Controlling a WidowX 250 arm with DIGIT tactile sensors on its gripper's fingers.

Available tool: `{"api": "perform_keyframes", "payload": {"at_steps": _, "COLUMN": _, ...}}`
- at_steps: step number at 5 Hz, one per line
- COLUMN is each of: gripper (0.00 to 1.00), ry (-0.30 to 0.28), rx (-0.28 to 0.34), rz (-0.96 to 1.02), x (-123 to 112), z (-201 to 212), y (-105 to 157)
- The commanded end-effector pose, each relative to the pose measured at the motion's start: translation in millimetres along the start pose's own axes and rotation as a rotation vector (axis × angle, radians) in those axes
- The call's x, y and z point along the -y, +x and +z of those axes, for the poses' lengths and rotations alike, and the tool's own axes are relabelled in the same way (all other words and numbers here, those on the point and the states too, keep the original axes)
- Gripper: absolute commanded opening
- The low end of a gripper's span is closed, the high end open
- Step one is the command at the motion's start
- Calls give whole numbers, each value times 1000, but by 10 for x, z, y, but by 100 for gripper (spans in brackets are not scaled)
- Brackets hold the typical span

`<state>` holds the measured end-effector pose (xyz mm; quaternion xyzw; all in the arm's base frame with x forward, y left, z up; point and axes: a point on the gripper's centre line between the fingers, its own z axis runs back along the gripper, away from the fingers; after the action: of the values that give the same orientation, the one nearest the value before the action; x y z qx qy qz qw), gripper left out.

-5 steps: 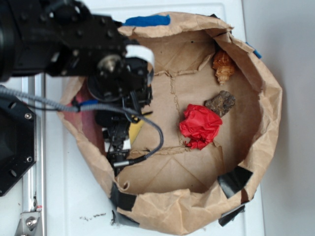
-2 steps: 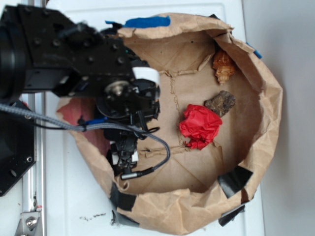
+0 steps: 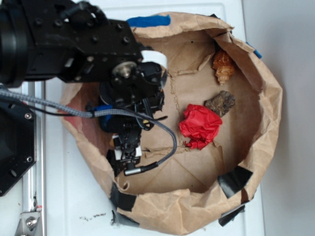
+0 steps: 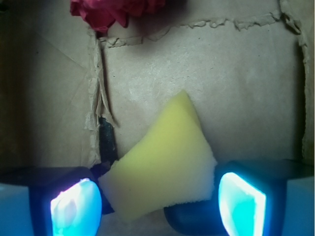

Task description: Grab the green sponge.

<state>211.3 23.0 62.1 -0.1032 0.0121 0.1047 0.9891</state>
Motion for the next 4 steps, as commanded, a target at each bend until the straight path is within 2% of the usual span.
{"api": "perform_keyframes", "payload": {"at_steps": 1, "gripper": 100, "ry": 1, "rx": 36, "rz": 18, "x": 19, "z": 58, "y": 152}}
{"api": "perform_keyframes", "payload": {"at_steps": 2, "gripper": 100, "ry": 1, "rx": 50, "rz": 36, "x": 53, "z": 49, "y": 233}}
{"api": "perform_keyframes", "payload": {"at_steps": 4, "gripper": 100, "ry": 53, "rx": 78, "rz": 43, "x": 58, "z": -170, "y": 313}}
